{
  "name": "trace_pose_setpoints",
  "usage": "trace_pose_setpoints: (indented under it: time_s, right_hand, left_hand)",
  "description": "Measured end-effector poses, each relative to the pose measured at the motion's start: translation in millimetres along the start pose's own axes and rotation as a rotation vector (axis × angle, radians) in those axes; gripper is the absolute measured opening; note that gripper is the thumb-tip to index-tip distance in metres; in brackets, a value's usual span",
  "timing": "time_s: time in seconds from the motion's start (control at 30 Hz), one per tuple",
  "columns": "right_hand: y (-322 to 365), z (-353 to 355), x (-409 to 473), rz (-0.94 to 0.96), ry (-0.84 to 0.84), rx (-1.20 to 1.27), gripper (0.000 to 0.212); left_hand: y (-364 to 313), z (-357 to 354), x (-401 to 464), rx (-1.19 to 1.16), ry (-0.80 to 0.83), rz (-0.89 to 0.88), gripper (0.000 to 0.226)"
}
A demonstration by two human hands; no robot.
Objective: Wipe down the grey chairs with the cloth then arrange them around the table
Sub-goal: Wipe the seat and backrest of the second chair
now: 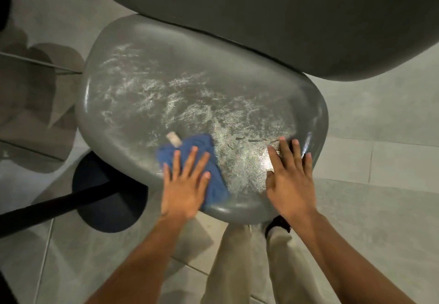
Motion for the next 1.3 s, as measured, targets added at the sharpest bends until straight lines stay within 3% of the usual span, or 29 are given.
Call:
trace_pose_setpoints:
  time_s: [0.1, 0.17, 0.23, 0.4, 0.57, 0.73, 0.83, 0.93, 1.13, 1.3]
  right_hand:
    - [-9.7, -1.0, -2.7, -0.018, -0.053, 0.008, 0.068]
    - [-13.6, -1.2, -5.9, -0.047, -0.077, 0.031, 0.07]
    - [-17.7, -1.5, -7.7, -0.1, -0.085, 0.058, 0.075]
    - [-25.2, -2.7, -8.0, -0.156, -0.082, 0.102, 0.089]
    - [-30.9, 1.8, -7.2, -0.173, -0.021, 0.105, 0.098]
    - [-34.9, 7.6, -7.3, -0.153, 0.041, 0.151, 0.103]
    - [-37.8, 9.5, -8.1, -0.135, 0.053, 0.174, 0.103]
    - [-42.0, 11.4, -9.4, -0.118, 0.078, 0.222, 0.102]
    - [-49.9, 22.6, -7.9, -0.154, 0.059, 0.414, 0.078]
    - [-40.6, 37.9, -0.8, -0.247, -0.115, 0.427, 0.055]
  left_hand:
    - [14.9, 14.3, 51.4, -0.065, -0.01, 0.249, 0.055]
    - [-15.3, 17.3, 77.5, -0.11, -0.047, 0.302, 0.057]
    - [-59.7, 15.8, 92.3, -0.11, -0.053, 0.229, 0.058]
    - [-148.6, -1.7, 61.5, -0.063, 0.006, -0.153, 0.058]
    - [-117.3, -16.7, -5.9, 0.029, 0.077, -0.376, 0.056]
    - [-63.5, -3.4, 25.7, 0.033, 0.094, -0.155, 0.055]
    - [-93.9, 6.4, 67.9, -0.072, 0.036, 0.029, 0.054]
    - [-146.1, 6.3, 86.2, -0.128, 0.023, 0.004, 0.055]
    - [-185.8, -7.9, 24.1, -0.043, 0.067, -0.4, 0.055]
    - [-161.0, 5.1, -2.8, -0.257, 0.087, -0.429, 0.053]
Point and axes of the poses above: each hand's wrist, its own x-axis towards the middle knuckle, its own z-axis out of the back of the hand, y = z × x, the point moved 4 cm from there along x, towards the middle knuckle, and after that the axes turned 4 degrees about -y, right-handed, at the moved point
